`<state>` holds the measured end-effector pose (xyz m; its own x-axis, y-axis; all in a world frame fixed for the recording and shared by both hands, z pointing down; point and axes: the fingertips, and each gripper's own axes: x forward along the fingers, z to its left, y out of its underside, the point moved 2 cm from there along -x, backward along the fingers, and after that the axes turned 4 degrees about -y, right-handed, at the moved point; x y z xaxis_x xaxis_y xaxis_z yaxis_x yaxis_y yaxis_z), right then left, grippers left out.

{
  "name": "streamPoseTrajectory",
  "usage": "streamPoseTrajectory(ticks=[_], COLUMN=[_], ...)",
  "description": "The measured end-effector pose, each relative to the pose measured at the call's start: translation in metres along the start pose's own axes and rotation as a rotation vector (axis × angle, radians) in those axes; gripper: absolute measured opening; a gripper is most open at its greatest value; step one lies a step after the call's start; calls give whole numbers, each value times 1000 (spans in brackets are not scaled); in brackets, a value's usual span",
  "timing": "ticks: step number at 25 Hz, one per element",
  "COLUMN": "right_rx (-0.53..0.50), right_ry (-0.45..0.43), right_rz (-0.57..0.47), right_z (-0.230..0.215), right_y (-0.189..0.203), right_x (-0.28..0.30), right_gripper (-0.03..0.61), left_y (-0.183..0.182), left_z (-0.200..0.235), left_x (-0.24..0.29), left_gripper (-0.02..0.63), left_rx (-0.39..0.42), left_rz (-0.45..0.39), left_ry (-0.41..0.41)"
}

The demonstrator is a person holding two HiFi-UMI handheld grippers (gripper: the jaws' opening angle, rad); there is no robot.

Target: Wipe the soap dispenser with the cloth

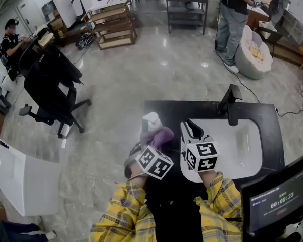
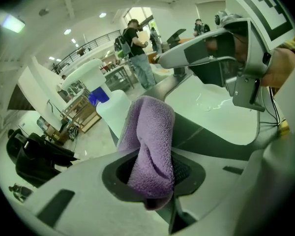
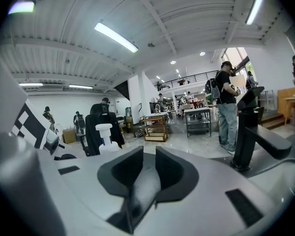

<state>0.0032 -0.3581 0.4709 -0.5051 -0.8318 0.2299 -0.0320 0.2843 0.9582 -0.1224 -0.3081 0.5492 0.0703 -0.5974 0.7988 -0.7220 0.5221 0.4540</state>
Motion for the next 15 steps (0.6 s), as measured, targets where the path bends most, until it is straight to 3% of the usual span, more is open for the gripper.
streamPoseTrajectory(ticks=[15], right_rx=[-1], right_ry=[-50], right_rz=[3], right_z=[9], right_y=[0], right_x=[4], right_gripper=[72], left_y=[11], left_z=[-5], left_x=[8], left_gripper=[81], left_rx=[168], left_rz=[96], left_ry=[-2])
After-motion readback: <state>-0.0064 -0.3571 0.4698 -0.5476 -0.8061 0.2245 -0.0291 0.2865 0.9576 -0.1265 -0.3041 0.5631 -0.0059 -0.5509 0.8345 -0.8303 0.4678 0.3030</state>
